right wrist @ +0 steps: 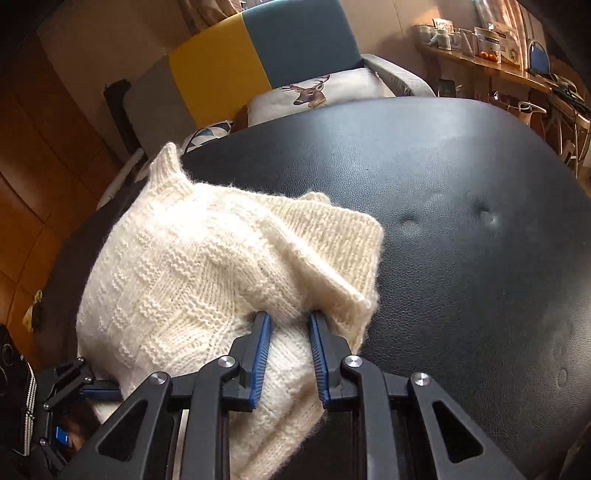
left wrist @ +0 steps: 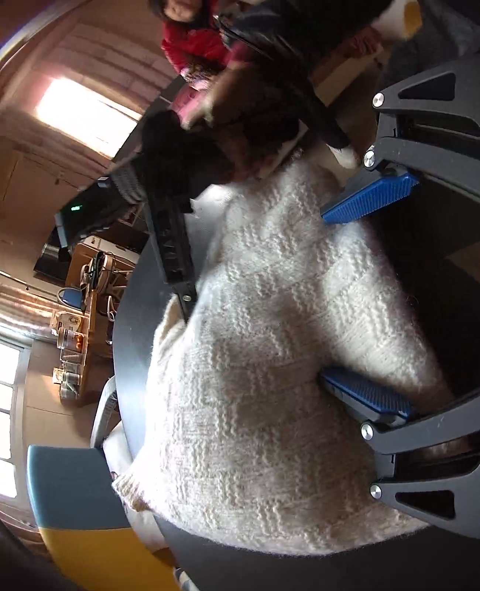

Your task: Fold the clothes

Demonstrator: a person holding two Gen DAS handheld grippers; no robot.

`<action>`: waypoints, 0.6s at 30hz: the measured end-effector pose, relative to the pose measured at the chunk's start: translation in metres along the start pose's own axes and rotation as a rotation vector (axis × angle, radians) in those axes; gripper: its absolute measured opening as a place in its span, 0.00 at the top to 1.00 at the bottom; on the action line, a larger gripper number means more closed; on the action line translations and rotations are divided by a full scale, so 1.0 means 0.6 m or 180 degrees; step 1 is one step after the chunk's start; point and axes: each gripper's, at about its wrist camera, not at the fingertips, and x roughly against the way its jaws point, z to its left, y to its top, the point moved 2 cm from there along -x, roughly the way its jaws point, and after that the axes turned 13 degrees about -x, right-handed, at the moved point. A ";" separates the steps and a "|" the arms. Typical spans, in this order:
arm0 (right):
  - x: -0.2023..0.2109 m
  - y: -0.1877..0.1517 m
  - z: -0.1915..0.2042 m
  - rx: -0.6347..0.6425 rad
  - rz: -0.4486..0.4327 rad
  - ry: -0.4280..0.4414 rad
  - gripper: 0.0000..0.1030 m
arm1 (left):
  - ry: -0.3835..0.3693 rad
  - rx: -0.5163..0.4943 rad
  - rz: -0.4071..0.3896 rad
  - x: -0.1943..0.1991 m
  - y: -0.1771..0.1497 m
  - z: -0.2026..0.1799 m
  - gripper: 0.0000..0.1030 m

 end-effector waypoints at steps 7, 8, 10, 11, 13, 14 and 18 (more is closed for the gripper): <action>0.002 0.005 -0.007 -0.0112 -0.0001 0.0073 0.80 | 0.0211 0.0740 -0.0595 0.108 0.065 0.142 0.20; 0.003 0.006 -0.007 -0.0117 0.0007 0.0083 0.80 | 0.0328 0.0803 -0.0626 0.115 0.076 0.171 0.20; 0.005 0.007 -0.007 -0.0131 0.0015 0.0101 0.80 | 0.0441 0.0976 -0.0521 0.113 0.089 0.231 0.19; 0.003 0.008 -0.008 -0.0138 0.0009 0.0105 0.80 | 0.0430 0.1062 -0.0444 0.107 0.090 0.259 0.19; 0.000 0.010 -0.008 -0.0142 -0.0006 0.0107 0.80 | 0.0365 0.1300 -0.0201 0.079 0.097 0.315 0.19; 0.000 0.010 -0.007 -0.0138 -0.0014 0.0107 0.80 | 0.0219 0.1435 -0.0102 0.060 0.098 0.339 0.19; 0.009 0.005 -0.010 -0.0146 -0.0029 0.0155 0.80 | -0.0303 0.1899 0.0118 0.004 0.088 0.402 0.19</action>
